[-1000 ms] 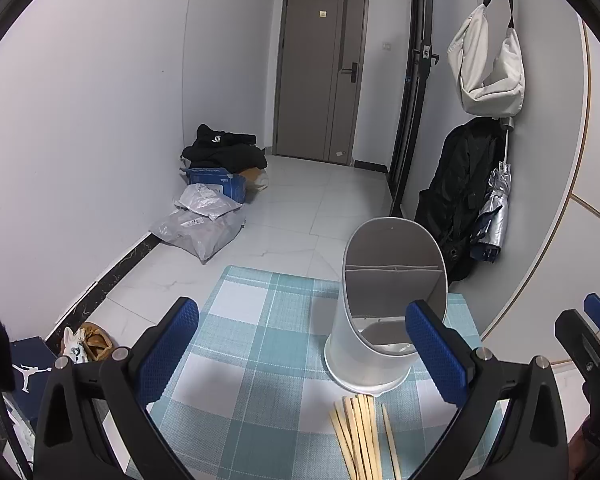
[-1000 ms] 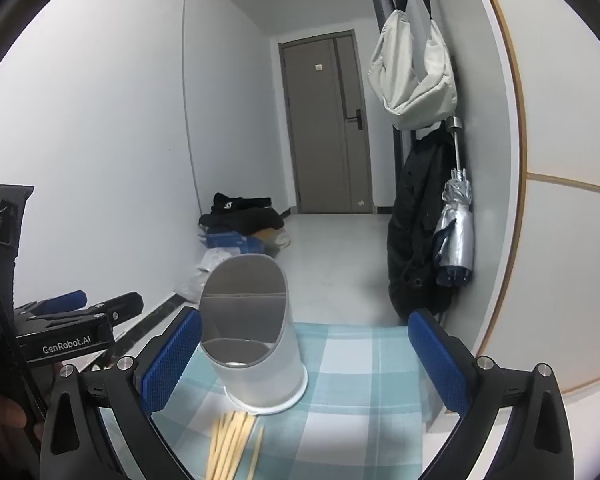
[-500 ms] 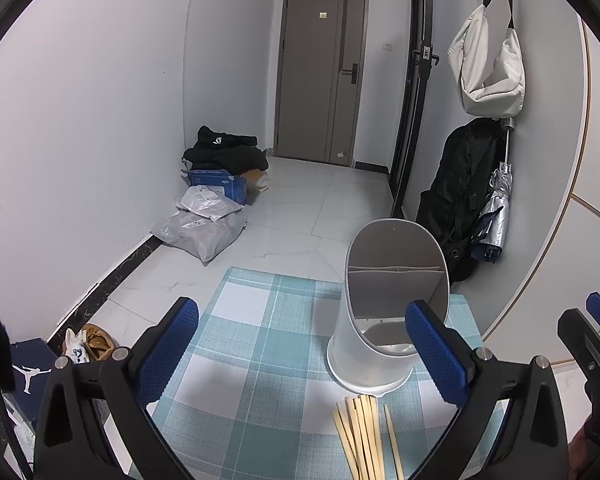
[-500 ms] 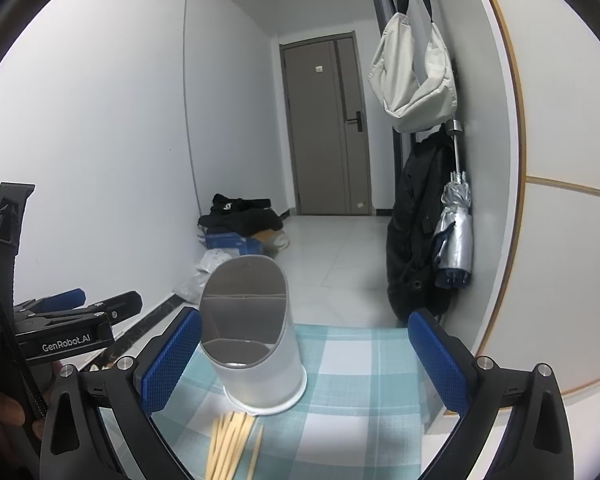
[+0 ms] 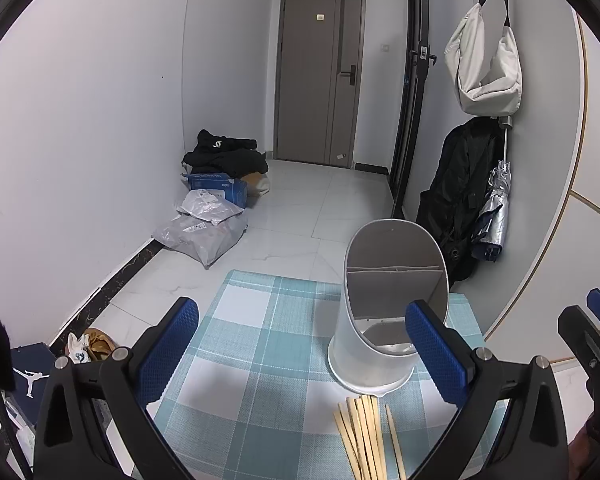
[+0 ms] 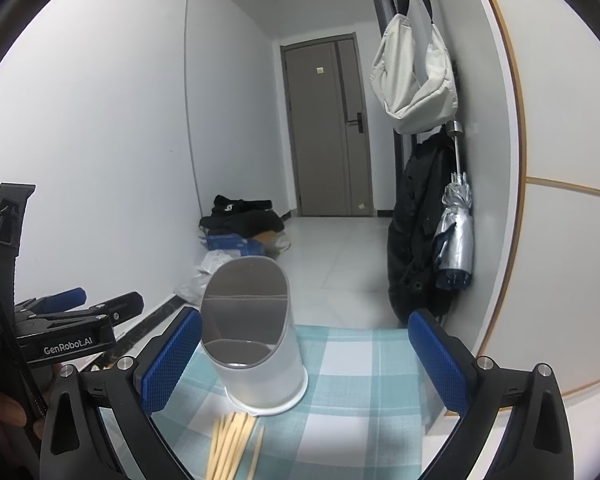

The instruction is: Organize utensils

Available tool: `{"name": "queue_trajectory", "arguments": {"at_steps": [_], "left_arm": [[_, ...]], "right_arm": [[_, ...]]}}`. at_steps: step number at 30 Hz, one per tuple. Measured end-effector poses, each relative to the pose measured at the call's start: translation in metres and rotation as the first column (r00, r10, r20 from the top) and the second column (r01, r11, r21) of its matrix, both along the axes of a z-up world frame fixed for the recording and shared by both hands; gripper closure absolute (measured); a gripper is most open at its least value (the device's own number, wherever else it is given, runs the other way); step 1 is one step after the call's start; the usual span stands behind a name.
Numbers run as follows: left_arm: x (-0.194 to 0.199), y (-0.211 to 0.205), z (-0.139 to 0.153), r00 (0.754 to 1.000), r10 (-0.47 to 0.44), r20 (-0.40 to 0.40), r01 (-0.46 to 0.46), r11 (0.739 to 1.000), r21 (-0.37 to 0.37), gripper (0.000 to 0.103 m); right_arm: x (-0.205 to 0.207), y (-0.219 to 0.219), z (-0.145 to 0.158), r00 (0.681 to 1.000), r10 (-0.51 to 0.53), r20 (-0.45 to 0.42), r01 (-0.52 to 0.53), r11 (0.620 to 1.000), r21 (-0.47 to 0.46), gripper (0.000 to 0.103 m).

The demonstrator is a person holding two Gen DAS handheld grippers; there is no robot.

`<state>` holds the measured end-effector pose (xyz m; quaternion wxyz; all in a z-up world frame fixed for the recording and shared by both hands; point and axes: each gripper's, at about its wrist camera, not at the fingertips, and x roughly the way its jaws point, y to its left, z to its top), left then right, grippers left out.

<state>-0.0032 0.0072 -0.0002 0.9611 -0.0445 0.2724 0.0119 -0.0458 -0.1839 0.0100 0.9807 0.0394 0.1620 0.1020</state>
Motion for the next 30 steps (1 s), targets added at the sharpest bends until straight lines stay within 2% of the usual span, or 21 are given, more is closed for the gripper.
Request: {"name": "queue_trajectory", "arguments": {"at_steps": [23,28,30], "left_arm": [[0.001,0.001,0.001,1.000,0.001,-0.007,-0.001,1.000,0.001,0.001],[0.001,0.000,-0.003,1.000,0.003,-0.020,-0.003,1.000,0.004,0.001],[0.002,0.000,-0.004,1.000,0.002,-0.030,-0.002,1.000,0.009,0.001]], "right_arm": [[0.002,-0.001,-0.003,1.000,0.023,-0.017,-0.023,1.000,0.010,0.000],[0.013,0.004,-0.014,0.994,0.063,-0.094,-0.062,0.998,0.010,0.000],[0.020,0.008,-0.023,0.984,0.089,-0.157,-0.088,0.996,0.012,0.001]]}}
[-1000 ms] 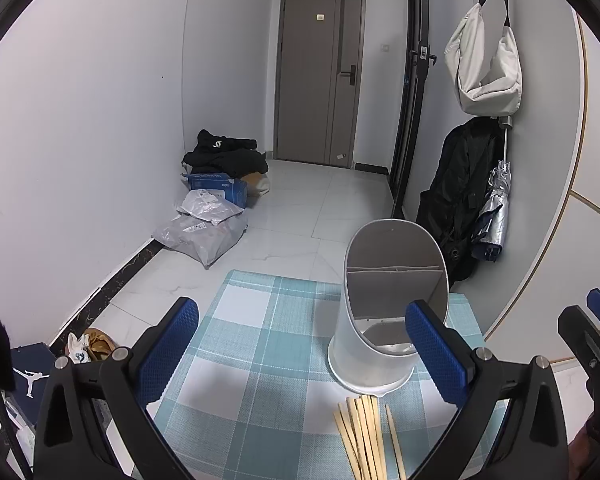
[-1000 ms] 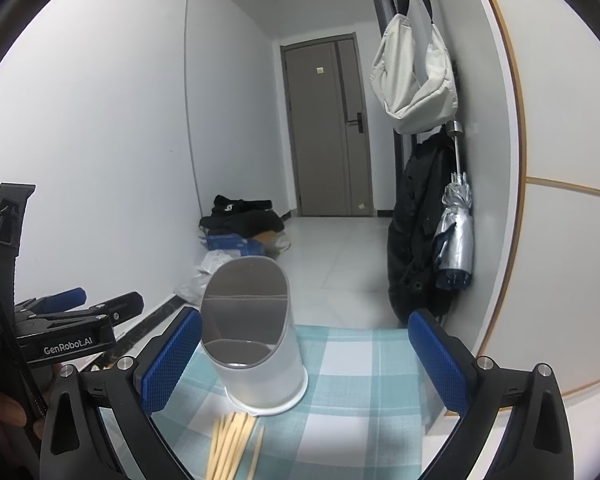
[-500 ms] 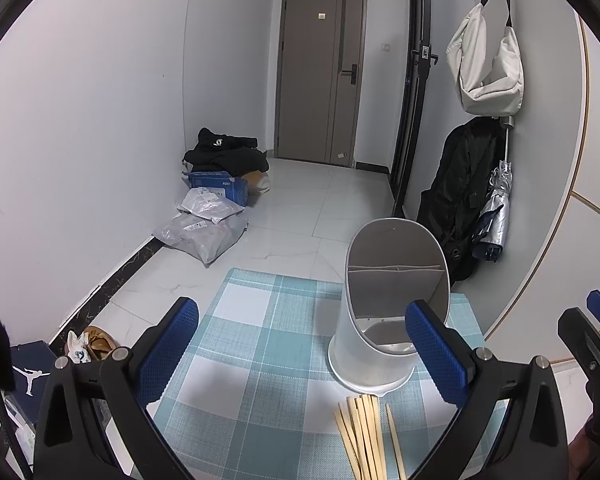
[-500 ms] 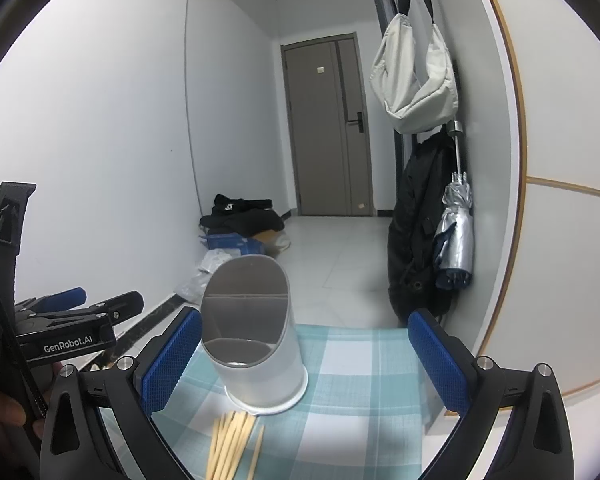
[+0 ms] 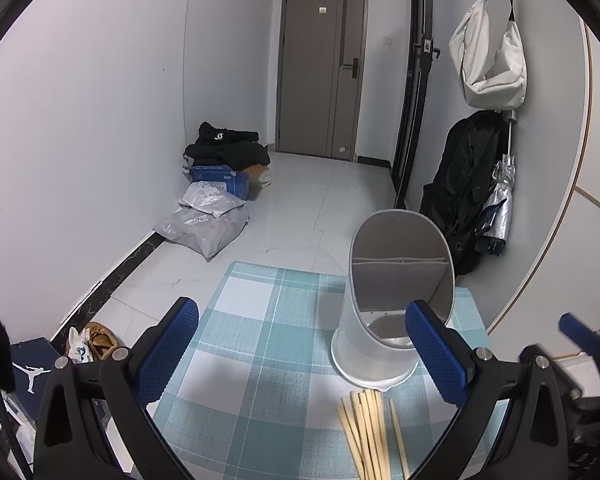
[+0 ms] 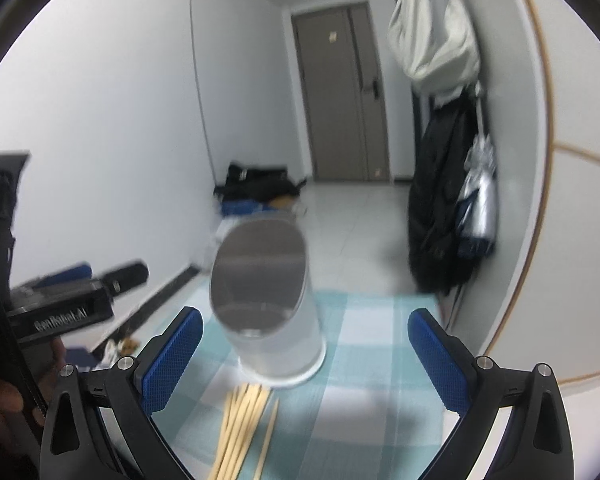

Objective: Organize utensils
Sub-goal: 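Lower the right gripper to the chopstick pile and grasp one chopstick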

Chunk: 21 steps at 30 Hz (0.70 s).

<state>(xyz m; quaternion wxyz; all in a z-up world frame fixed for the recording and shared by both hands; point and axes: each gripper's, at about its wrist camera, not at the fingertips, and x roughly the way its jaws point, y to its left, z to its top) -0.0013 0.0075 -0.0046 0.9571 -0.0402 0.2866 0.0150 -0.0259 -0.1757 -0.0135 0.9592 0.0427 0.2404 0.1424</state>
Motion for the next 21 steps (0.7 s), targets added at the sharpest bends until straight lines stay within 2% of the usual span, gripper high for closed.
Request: {"name": "queue_trajectory", "arguments": {"at_steps": [8,16,21], "left_arm": [[0.005,0.011,-0.005,0.999,0.014,-0.044,-0.015,1.000,-0.021,0.001],[0.009,0.024,-0.013,0.995,0.035,-0.089,-0.036,0.999,-0.004,0.001],[0.013,0.034,-0.022,0.989,0.040,-0.140,-0.041,0.999,-0.004,0.001]], "right_arm": [[0.017,0.022,-0.035,0.985,0.046,-0.164,-0.056,0.997,-0.058,0.004],[0.034,0.038,-0.071,0.948,0.054,-0.313,-0.100,0.986,-0.132,0.017],[0.041,0.043,-0.088,0.921,0.055,-0.386,-0.116,0.984,-0.136,0.024]]}}
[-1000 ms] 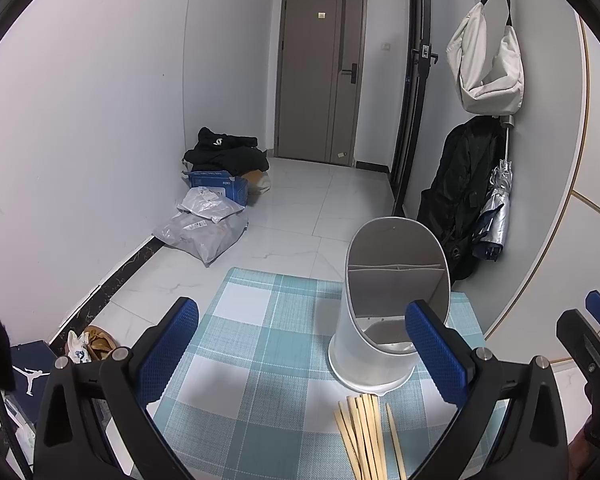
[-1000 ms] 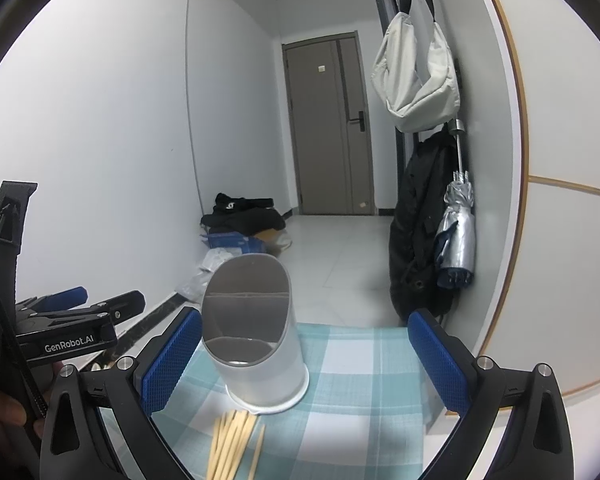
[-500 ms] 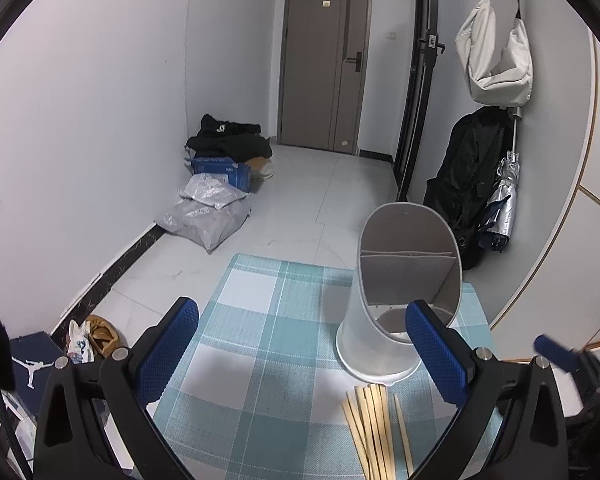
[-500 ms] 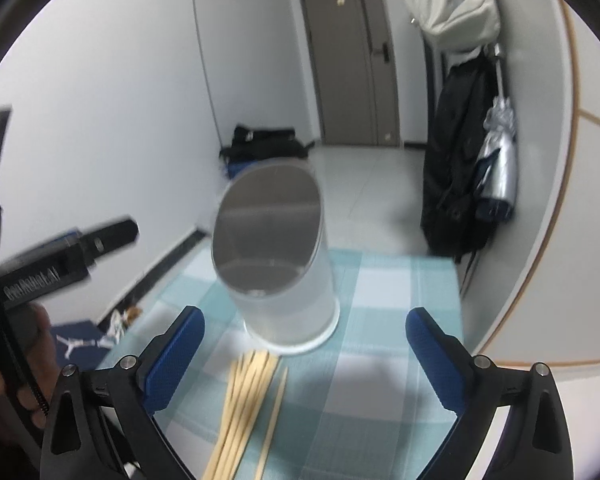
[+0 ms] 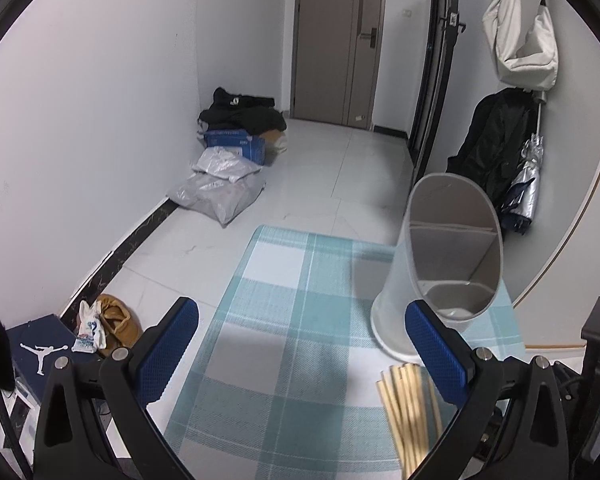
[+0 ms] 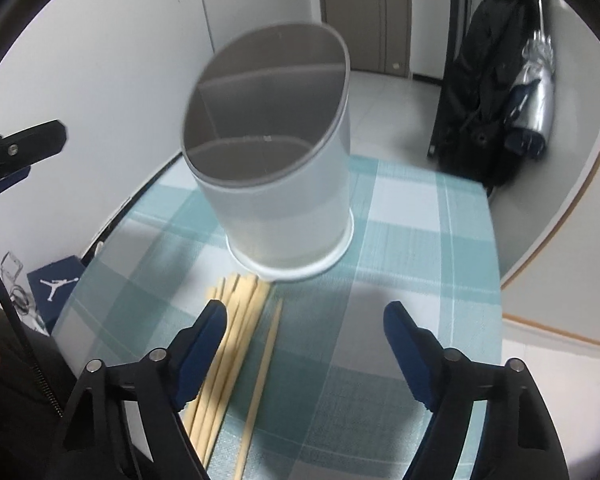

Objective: Organize utensils
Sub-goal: 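Lower the right gripper to the chopstick pile and grasp one chopstick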

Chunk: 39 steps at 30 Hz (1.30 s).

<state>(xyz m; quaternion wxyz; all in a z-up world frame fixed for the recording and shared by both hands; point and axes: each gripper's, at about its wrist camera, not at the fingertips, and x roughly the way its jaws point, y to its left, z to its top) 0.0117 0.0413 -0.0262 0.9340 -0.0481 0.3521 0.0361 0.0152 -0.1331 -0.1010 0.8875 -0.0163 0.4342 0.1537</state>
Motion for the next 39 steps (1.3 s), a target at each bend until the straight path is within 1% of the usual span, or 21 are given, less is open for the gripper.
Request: {"name": "queue_trajectory", "arguments": {"at_steps": [2,5,10,13,18,19,20,21,23,25,28,29,30,33,36,39], "left_arm": [[0.002,0.004,-0.004,1.000,0.000,-0.024,0.000,1.000,-0.011,0.001],[0.006,0.009,-0.012,0.997,-0.002,-0.073,-0.001,0.999,-0.036,0.001],[0.014,0.015,-0.024,0.987,-0.023,-0.162,0.006,0.995,-0.103,0.001],[0.016,0.018,-0.029,0.980,-0.038,-0.197,0.011,0.991,-0.137,0.001],[0.015,0.017,-0.029,0.976,-0.065,-0.209,0.032,0.987,-0.157,0.001],[0.014,0.016,-0.029,0.975,-0.069,-0.212,0.034,0.986,-0.162,0.001],[0.014,0.016,-0.030,0.975,-0.069,-0.213,0.033,0.985,-0.168,0.001],[0.015,0.017,-0.031,0.974,-0.068,-0.215,0.029,0.984,-0.176,0.001],[0.017,0.021,-0.033,0.972,-0.066,-0.225,0.022,0.981,-0.190,0.001],[0.019,0.023,-0.037,0.969,-0.062,-0.238,0.015,0.981,-0.195,0.001],[0.019,0.024,-0.042,0.967,-0.061,-0.246,0.010,0.979,-0.204,0.001],[0.019,0.024,-0.044,0.965,-0.072,-0.253,0.016,0.976,-0.218,0.001],[0.020,0.022,-0.045,0.963,-0.076,-0.260,0.019,0.976,-0.218,0.001],[0.018,0.013,-0.049,0.962,-0.067,-0.266,0.029,0.989,-0.143,0.001],[0.017,0.004,-0.053,0.961,-0.061,-0.270,0.042,0.996,-0.075,0.001],[0.020,0.003,-0.066,0.947,-0.052,-0.316,0.042,0.998,-0.038,0.001]], "right_arm": [[0.003,0.002,-0.004,1.000,0.006,-0.018,-0.006,1.000,-0.007,0.025],[0.008,0.007,-0.012,0.999,0.023,-0.038,-0.024,0.999,-0.025,0.032],[0.018,0.015,-0.027,0.996,0.051,-0.075,-0.056,0.996,-0.065,0.051],[0.022,0.019,-0.032,0.994,0.059,-0.095,-0.067,0.995,-0.072,0.061],[0.025,0.023,-0.037,0.992,0.072,-0.104,-0.079,0.994,-0.069,0.063],[0.026,0.025,-0.038,0.992,0.072,-0.105,-0.081,0.994,-0.080,0.064],[0.025,0.027,-0.038,0.992,0.073,-0.105,-0.082,0.993,-0.085,0.065],[0.025,0.029,-0.039,0.991,0.077,-0.106,-0.087,0.992,-0.087,0.069],[0.027,0.031,-0.042,0.991,0.079,-0.111,-0.091,0.991,-0.098,0.070],[0.029,0.034,-0.047,0.990,0.079,-0.120,-0.093,0.988,-0.120,0.074],[0.028,0.037,-0.046,0.991,0.090,-0.104,-0.104,0.984,-0.145,0.076],[0.028,0.038,-0.046,0.991,0.092,-0.101,-0.106,0.984,-0.145,0.077],[0.029,0.038,-0.046,0.990,0.095,-0.102,-0.109,0.984,-0.142,0.079],[0.030,0.038,-0.046,0.990,0.092,-0.108,-0.106,0.985,-0.134,0.097],[0.034,0.035,-0.047,0.990,0.082,-0.119,-0.094,0.990,-0.102,0.099],[0.038,0.026,-0.046,0.989,0.064,-0.131,-0.071,0.997,-0.044,0.099]]}}
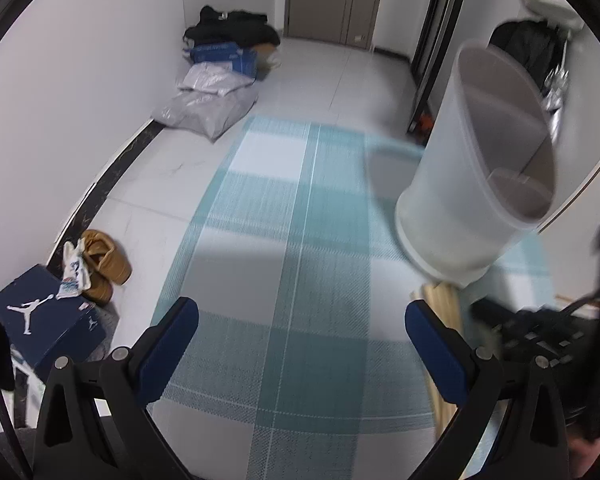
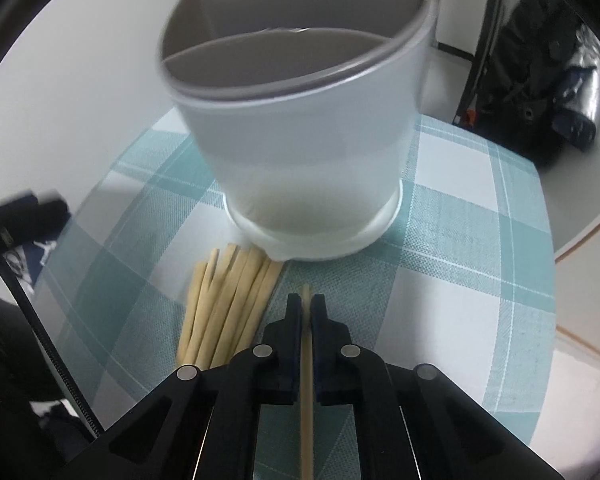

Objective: Organize utensils
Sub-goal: 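Lower the right gripper to the chopstick pile and grasp one chopstick, then lift the chopstick with the right gripper and carry it over the holder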

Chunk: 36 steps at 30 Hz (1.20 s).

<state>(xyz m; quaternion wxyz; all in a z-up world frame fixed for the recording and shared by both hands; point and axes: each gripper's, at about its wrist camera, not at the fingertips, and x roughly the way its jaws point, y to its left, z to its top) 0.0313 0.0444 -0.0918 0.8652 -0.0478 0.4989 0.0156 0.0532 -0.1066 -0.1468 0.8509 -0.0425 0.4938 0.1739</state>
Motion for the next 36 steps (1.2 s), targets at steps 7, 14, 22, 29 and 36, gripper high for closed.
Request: {"name": "queue_trajectory", "arguments": {"at_steps": [7,14,22,29,36], "left_arm": [[0.003,-0.005,-0.016,0.995,-0.041,-0.090,0.042,0.999,0.003,0.001],[0.006,-0.030,-0.021,0.985,-0.115,-0.130,0.120,0.992,0.031,0.001],[0.008,-0.040,-0.030,0.981,-0.089,-0.171,0.090,0.996,0.000,0.002],[0.008,-0.042,-0.034,0.978,-0.080,-0.193,0.086,0.996,0.023,0.008],[0.011,-0.052,-0.030,0.979,-0.103,-0.177,0.106,0.994,0.007,0.029]], "right_arm": [[0.010,-0.036,0.013,0.995,-0.094,-0.045,0.102,0.972,0.214,0.099],[0.010,-0.065,0.026,0.987,-0.146,-0.067,0.160,0.915,0.370,0.099],[0.001,-0.090,0.044,0.983,-0.179,-0.037,0.177,0.877,0.446,0.099],[-0.015,-0.097,0.056,0.984,-0.175,0.006,0.153,0.877,0.456,0.099],[-0.021,-0.102,0.062,0.985,-0.168,0.034,0.133,0.876,0.463,0.099]]}}
